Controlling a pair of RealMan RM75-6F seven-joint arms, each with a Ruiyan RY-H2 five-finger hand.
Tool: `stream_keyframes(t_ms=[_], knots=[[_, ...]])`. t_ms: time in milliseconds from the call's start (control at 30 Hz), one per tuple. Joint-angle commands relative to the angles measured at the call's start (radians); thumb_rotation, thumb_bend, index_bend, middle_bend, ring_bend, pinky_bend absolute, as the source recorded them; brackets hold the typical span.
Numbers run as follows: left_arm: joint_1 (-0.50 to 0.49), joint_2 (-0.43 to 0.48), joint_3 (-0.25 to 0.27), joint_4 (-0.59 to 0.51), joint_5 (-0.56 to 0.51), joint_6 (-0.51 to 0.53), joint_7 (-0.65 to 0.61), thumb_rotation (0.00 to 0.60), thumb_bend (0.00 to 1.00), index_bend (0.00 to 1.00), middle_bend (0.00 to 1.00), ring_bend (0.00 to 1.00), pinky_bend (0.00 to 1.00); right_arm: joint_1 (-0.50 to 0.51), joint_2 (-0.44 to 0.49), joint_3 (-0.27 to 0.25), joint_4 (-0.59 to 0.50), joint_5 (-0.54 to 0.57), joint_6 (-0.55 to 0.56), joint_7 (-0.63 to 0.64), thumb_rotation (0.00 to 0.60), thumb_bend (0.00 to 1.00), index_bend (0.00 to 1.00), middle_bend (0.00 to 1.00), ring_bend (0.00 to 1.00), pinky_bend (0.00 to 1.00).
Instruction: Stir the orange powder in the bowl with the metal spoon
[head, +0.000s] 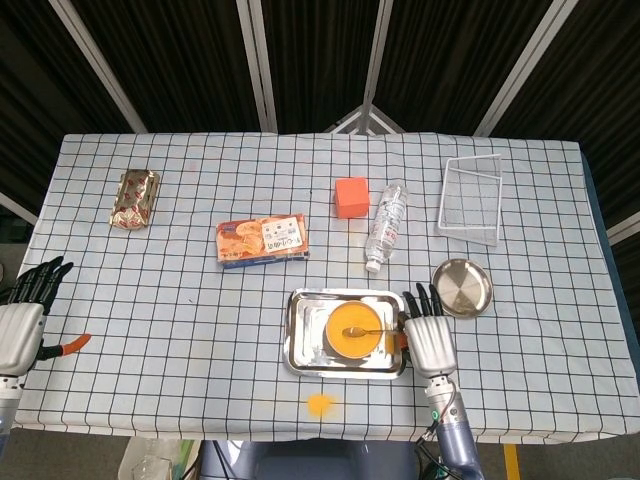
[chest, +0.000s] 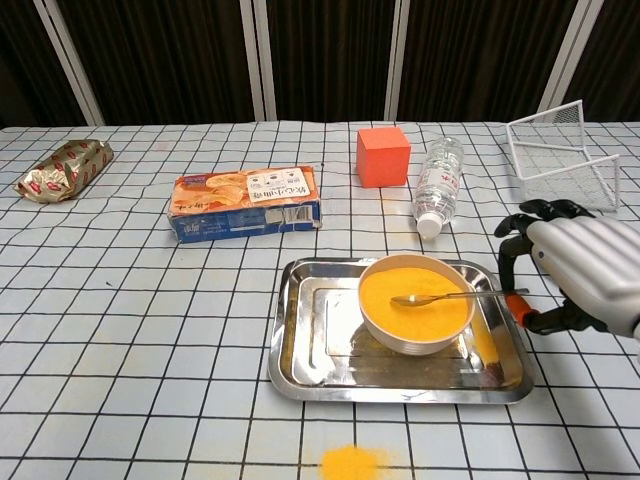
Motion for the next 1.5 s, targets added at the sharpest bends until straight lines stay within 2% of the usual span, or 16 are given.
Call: stream_keyframes(t_ms=[33, 267, 467, 567, 700, 1067, 1267, 1500], knots=[[0.000, 0.000, 0.000, 0.000, 0.000, 0.000, -0.001, 0.600, 0.02, 0.00, 0.00, 0.00, 0.00, -0.003, 0.002, -0.003, -0.003, 0.003, 0.003, -0.007, 0.600, 0.61, 0.53, 0.21, 0.00, 0.00], [0.001, 0.001, 0.000, 0.000, 0.001, 0.002, -0.001, 0.600, 0.02, 0.00, 0.00, 0.00, 0.00, -0.011, 0.007, -0.011, -0.018, 0.014, 0.008, -0.032, 0.600, 0.57, 0.40, 0.21, 0.00, 0.00], [0.002, 0.000, 0.000, -0.001, 0.001, 0.004, 0.001, 0.600, 0.02, 0.00, 0.00, 0.00, 0.00, -0.016, 0.012, -0.016, -0.029, 0.011, 0.015, -0.038, 0.600, 0.55, 0.37, 0.21, 0.00, 0.00], [0.002, 0.000, 0.000, -0.001, 0.000, 0.003, 0.002, 0.600, 0.02, 0.00, 0.00, 0.00, 0.00, -0.020, 0.015, -0.018, -0.033, 0.015, 0.020, -0.044, 0.600, 0.52, 0.26, 0.19, 0.00, 0.00], [0.001, 0.000, 0.000, -0.002, 0.000, 0.003, 0.002, 0.600, 0.02, 0.00, 0.00, 0.00, 0.00, -0.027, 0.019, -0.019, -0.039, 0.031, 0.022, -0.059, 0.600, 0.48, 0.20, 0.18, 0.00, 0.00], [0.004, 0.001, 0.001, 0.000, 0.007, 0.010, -0.001, 0.600, 0.02, 0.00, 0.00, 0.00, 0.00, -0.058, 0.043, -0.060, -0.055, -0.002, 0.055, -0.033, 0.600, 0.46, 0.20, 0.18, 0.00, 0.00], [0.007, 0.000, 0.001, 0.004, 0.012, 0.019, -0.003, 0.600, 0.02, 0.00, 0.00, 0.00, 0.00, -0.082, 0.084, -0.085, -0.062, -0.038, 0.080, 0.025, 0.600, 0.46, 0.21, 0.18, 0.00, 0.00], [0.007, -0.004, 0.002, 0.006, 0.014, 0.020, 0.007, 0.600, 0.02, 0.00, 0.00, 0.00, 0.00, -0.096, 0.111, -0.098, -0.025, -0.105, 0.108, 0.139, 0.600, 0.46, 0.39, 0.18, 0.00, 0.00]])
